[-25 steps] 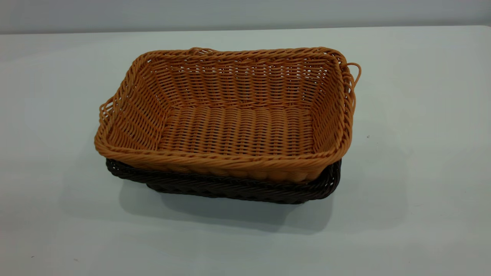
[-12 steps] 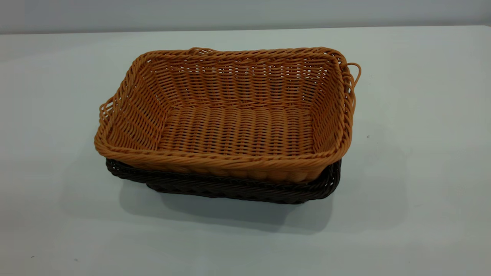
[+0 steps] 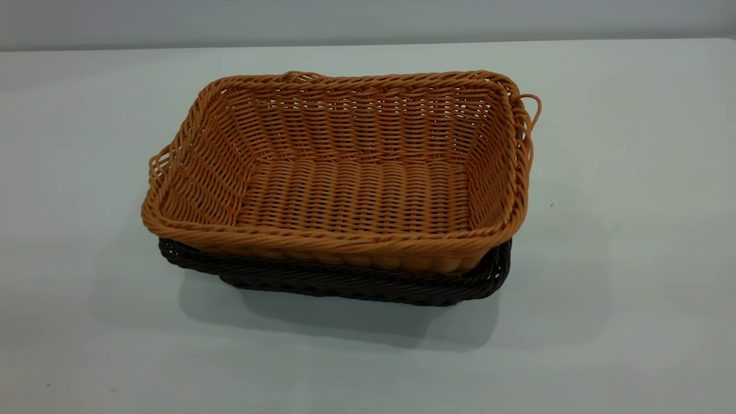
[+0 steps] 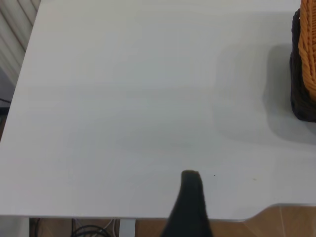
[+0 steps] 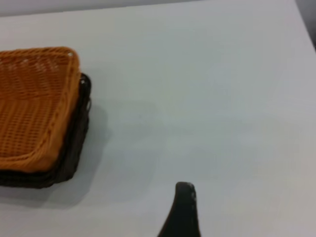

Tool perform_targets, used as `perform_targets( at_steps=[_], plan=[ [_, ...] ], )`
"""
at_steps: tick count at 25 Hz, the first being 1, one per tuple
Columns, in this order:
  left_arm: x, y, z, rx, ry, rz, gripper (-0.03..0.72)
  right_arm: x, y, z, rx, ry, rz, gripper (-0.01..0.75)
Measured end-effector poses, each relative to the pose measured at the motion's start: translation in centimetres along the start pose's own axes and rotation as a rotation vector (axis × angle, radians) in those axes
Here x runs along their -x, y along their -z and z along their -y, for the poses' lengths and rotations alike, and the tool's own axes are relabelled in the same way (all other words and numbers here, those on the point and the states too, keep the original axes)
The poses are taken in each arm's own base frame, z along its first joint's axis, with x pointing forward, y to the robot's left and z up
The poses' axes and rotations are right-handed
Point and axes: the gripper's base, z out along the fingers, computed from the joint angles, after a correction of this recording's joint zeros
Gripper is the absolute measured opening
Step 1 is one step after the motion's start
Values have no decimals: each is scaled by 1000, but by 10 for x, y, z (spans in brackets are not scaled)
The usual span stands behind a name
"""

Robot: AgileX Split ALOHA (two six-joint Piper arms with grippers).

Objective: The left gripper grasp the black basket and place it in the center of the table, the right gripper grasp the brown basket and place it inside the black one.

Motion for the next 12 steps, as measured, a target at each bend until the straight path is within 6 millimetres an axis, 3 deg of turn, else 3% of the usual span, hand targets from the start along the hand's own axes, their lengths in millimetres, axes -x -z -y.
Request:
perform_targets(
  at_steps=[12],
  plan=[
    [0, 0, 0, 0, 0, 0, 580, 0, 0, 0, -1, -7, 0, 591]
  ],
)
